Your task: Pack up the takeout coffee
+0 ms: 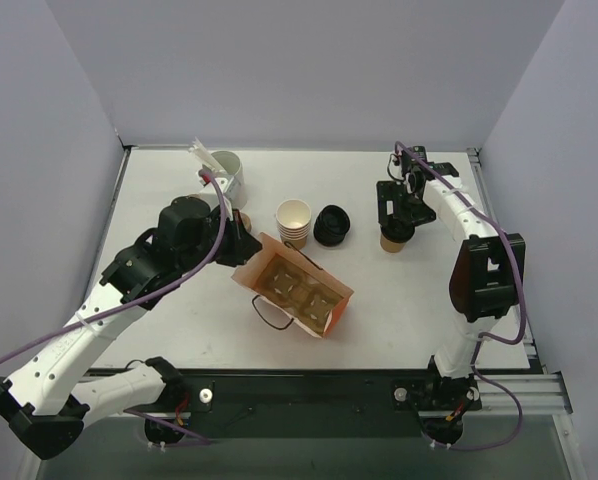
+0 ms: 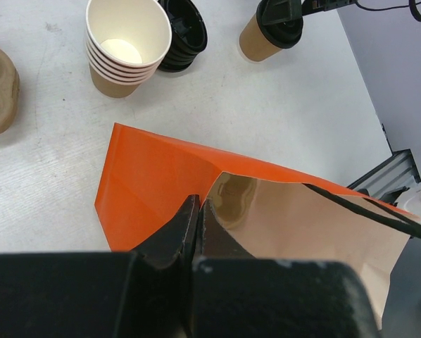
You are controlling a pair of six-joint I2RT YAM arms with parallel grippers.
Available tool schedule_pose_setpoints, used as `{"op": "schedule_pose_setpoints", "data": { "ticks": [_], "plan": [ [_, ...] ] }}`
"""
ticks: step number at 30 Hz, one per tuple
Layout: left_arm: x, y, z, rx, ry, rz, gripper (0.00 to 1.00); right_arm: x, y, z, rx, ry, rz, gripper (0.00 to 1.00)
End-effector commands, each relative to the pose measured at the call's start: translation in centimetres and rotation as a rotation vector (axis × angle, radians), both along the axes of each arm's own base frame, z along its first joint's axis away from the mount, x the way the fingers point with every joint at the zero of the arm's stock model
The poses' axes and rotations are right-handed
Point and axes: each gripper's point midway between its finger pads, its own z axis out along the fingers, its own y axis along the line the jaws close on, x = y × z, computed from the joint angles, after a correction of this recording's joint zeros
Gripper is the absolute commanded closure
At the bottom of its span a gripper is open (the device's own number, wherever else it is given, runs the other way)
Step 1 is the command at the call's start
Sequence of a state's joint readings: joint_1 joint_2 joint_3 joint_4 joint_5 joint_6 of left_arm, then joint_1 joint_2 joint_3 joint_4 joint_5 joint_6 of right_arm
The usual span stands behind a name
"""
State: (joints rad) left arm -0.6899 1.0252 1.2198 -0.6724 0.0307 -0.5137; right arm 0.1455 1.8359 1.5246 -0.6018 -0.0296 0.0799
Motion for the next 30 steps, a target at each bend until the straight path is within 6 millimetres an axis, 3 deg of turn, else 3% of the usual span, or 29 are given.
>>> {"op": "schedule_pose_setpoints", "data": {
  "ticks": [1,18,23,27,30],
  "plan": [
    [-0.1,0.3,2.3,-0.041,-0.036,0.016,1.0,0.3,0.0,0.7,-0.021,-0.006,0.02,0.15],
    [-0.4,1.7,2.3,-0.009,0.001,0.079,1.0,0.1,0.0,-0.1,-0.023,0.045,0.038,0.26],
    [-0.4,1.9,2.4,-0.003,0.003,0.088,1.0,0.0,-0.2,0.1,-0.017,0.047,0.015,0.35],
    [-0.4,2.6,2.3,0.035,0.034,0.122,1.0,0.1,-0.2,1.3,-0.011,0.032,0.01,0.37],
    [-0.4,3.0,2.3,0.053,0.058,0.143,1.0,-0.3,0.1,4.3,0.002,0.014,0.002,0.43]
  ]
}}
